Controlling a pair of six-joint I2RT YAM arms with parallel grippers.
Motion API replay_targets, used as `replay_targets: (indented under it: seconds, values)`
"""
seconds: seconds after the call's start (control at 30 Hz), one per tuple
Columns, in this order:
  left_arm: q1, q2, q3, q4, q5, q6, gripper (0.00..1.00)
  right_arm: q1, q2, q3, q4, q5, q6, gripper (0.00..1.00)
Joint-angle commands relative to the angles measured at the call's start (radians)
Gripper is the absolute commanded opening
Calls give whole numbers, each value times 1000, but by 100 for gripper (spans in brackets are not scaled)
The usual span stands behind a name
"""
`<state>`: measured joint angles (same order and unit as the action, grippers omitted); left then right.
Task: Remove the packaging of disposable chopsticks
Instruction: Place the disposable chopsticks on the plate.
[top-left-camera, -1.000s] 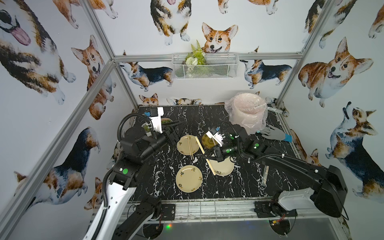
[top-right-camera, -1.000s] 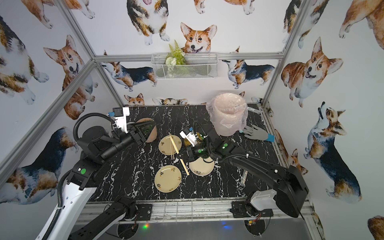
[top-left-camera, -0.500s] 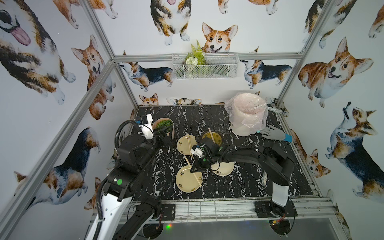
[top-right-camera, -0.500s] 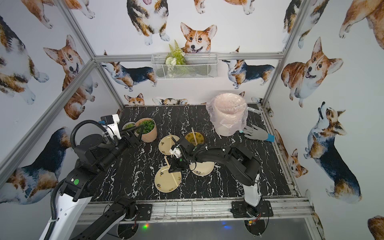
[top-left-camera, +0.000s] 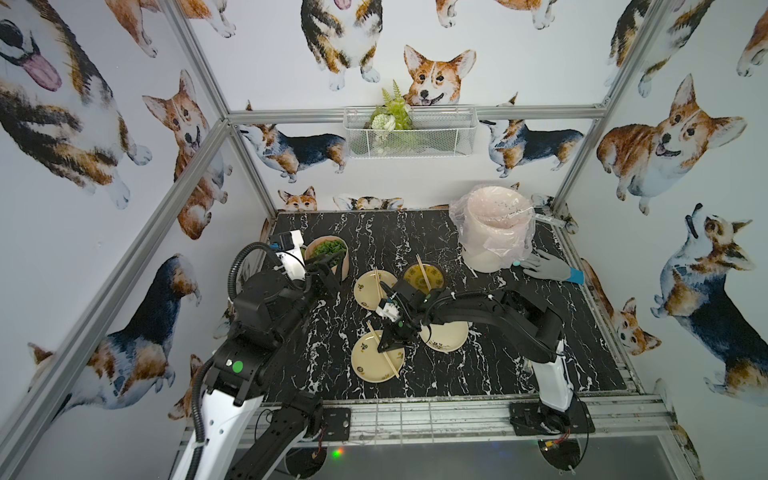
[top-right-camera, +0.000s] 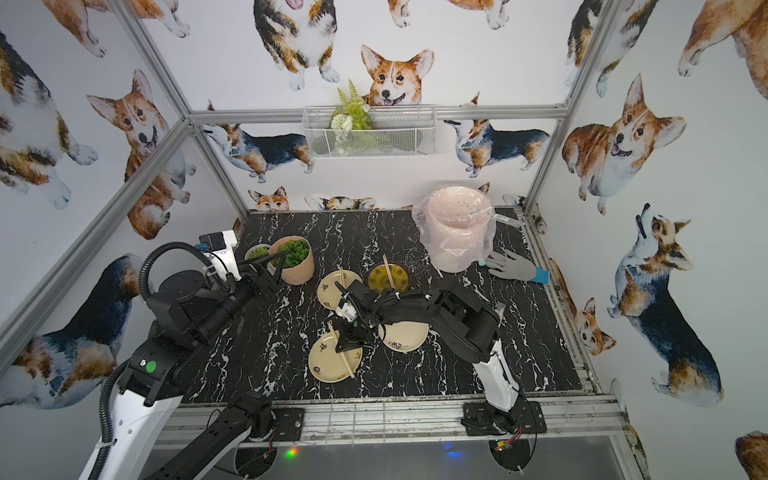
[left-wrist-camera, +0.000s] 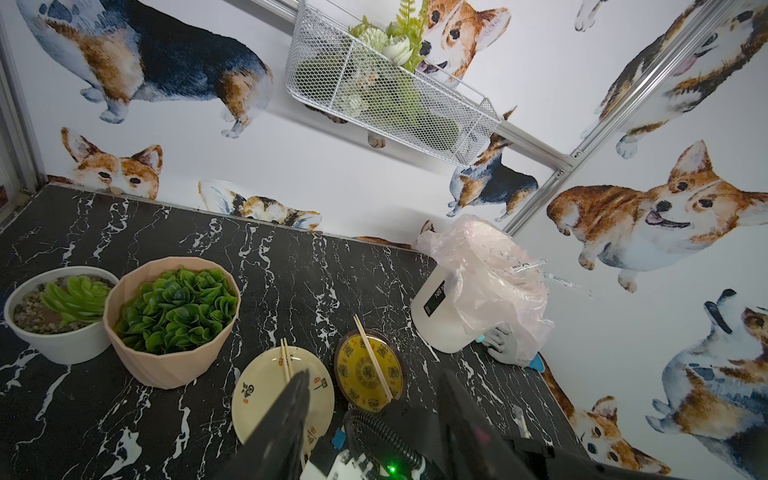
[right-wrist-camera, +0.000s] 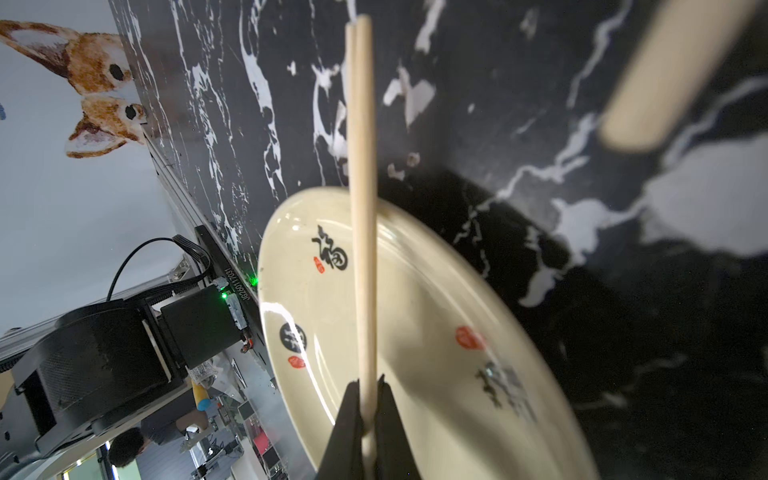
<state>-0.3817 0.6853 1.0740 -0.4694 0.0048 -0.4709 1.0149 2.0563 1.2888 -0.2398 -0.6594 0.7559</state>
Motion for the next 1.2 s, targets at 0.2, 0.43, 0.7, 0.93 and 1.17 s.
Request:
replay_targets:
  seconds: [0.2, 0.43, 0.7, 0.93, 1.17]
  values:
    - [1, 2, -6, 3, 3, 6, 52, 6, 7, -2, -61, 1, -17, 2]
    - [1, 5, -5, 6, 9, 7, 52, 8, -3, 0, -72, 4, -26, 8]
    - [0, 1, -8, 8, 11, 3, 52, 12, -17, 6, -91, 17, -36, 15]
    - [1, 6, -5, 15, 19, 2, 52, 14, -32, 12, -101, 26, -38, 21]
    - [1, 8, -4, 18, 21, 3, 52, 16, -46, 23, -121, 41, -46, 27]
